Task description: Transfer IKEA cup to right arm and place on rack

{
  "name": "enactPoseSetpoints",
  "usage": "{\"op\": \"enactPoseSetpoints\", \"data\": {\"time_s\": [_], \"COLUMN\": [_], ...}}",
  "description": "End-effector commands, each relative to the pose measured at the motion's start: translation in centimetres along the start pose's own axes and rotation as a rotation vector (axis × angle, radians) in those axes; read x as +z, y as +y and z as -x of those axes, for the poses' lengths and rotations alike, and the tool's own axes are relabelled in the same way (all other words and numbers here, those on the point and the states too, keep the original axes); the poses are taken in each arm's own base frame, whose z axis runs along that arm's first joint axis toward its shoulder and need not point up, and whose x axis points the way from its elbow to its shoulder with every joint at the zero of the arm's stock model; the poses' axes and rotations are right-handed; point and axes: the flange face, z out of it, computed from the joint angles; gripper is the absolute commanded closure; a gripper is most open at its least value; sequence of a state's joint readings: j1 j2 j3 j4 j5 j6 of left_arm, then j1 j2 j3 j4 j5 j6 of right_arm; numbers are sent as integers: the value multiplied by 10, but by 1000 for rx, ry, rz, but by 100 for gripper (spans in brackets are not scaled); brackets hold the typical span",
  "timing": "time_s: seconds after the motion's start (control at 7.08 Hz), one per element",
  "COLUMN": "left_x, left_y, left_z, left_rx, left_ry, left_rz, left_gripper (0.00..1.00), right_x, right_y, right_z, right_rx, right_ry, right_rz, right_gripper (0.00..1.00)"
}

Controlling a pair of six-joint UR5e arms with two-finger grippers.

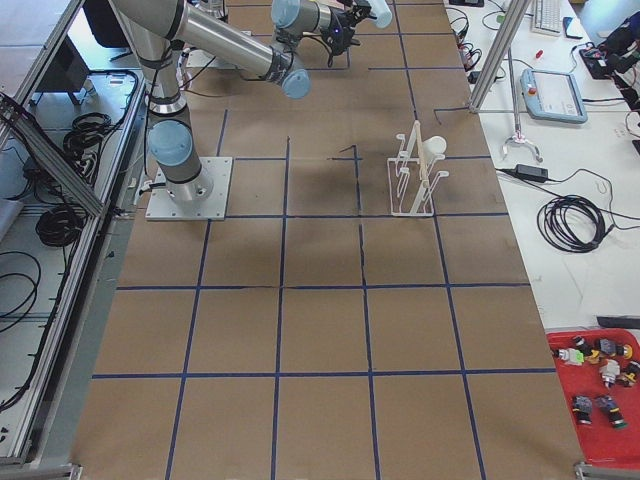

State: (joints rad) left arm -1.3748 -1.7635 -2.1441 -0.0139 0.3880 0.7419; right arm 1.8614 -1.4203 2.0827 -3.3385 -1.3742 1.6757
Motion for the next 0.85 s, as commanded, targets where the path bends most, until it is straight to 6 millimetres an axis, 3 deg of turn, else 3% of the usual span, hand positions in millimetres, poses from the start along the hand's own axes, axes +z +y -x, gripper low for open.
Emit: {"op": "enactPoseSetpoints", "data": {"time_s": [0.0,0.42,0.71], "left_x": [1,2,3], "left_y": [0,2,3], "left_z": [-3,-2,-2], "left_rx": [2,-2,-3], "left_ry": [2,3,5], "left_rz": [0,1,2], "left_gripper": [93,92,92], "right_x": [5,11,36], "right_y": [9,28,41], "right_z": [7,16,24], "right_rx": [-2,60,49], "right_ry": [31,25,19], "right_rz": [12,14,35], "right_gripper": [1,1,1]}}
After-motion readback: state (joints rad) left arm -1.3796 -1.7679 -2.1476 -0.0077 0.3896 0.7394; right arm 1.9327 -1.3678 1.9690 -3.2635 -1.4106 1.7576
